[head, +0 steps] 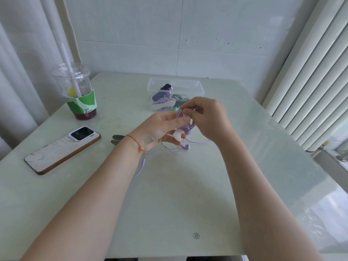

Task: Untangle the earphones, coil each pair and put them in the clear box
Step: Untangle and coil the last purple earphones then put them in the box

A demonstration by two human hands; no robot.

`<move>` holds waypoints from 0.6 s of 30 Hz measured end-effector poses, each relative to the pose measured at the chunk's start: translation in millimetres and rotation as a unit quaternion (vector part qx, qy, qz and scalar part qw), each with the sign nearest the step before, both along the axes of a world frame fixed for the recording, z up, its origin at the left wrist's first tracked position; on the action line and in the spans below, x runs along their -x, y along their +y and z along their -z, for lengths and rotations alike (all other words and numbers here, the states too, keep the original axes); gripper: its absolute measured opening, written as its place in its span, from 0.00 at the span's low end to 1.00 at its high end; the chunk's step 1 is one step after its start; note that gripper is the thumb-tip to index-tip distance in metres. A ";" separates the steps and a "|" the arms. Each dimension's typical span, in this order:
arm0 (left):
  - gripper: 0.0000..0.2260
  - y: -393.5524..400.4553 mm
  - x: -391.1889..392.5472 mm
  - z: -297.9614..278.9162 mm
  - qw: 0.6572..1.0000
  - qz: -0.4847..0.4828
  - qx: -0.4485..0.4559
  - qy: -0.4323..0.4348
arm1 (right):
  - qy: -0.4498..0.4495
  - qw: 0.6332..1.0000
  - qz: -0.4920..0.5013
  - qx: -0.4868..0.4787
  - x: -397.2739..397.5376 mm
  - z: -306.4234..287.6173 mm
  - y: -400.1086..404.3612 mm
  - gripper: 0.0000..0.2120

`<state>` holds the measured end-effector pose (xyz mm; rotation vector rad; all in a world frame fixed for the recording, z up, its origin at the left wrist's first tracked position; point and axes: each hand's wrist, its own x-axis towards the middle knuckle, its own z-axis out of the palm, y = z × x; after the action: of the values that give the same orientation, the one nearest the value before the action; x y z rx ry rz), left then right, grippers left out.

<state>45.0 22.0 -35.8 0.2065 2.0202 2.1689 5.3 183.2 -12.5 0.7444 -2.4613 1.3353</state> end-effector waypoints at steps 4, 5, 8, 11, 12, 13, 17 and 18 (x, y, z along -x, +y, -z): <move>0.10 -1.6 1.7 -0.3 1.000 -0.007 -0.018 -0.013 | -0.001 1.000 -0.001 0.010 -0.7 0.5 -0.4 0.06; 0.11 -1.9 2.0 -0.2 1.000 -0.009 -0.016 -0.013 | 0.005 1.000 -0.001 0.006 -0.9 0.6 -0.6 0.06; 0.12 -2.5 3.4 0.9 1.000 -0.002 -0.018 -0.018 | 0.001 1.000 0.000 0.008 0.2 1.3 -0.6 0.06; 0.11 -1.5 2.7 1.2 1.000 0.010 -0.010 -0.014 | -0.014 1.000 0.002 0.018 1.9 3.1 0.0 0.06; 0.10 -1.5 2.5 2.0 1.000 0.008 -0.007 -0.009 | -0.015 1.000 0.003 0.018 2.2 3.3 -0.2 0.06; 0.08 -1.7 2.0 3.0 1.000 0.006 -0.005 -0.003 | -0.019 1.000 0.002 0.018 2.0 3.5 -0.8 0.06; 0.08 -5.2 1.8 6.8 1.000 0.017 0.008 0.014 | -0.049 0.998 -0.016 0.048 0.9 2.2 -1.4 0.06; 0.10 -5.3 1.9 7.3 1.000 0.021 0.010 0.014 | -0.056 0.997 -0.018 0.055 0.8 2.0 -0.9 0.05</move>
<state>43.1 16.7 -43.1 0.2752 2.0343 2.1314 4.5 182.3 -14.5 0.7101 -2.4461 1.5510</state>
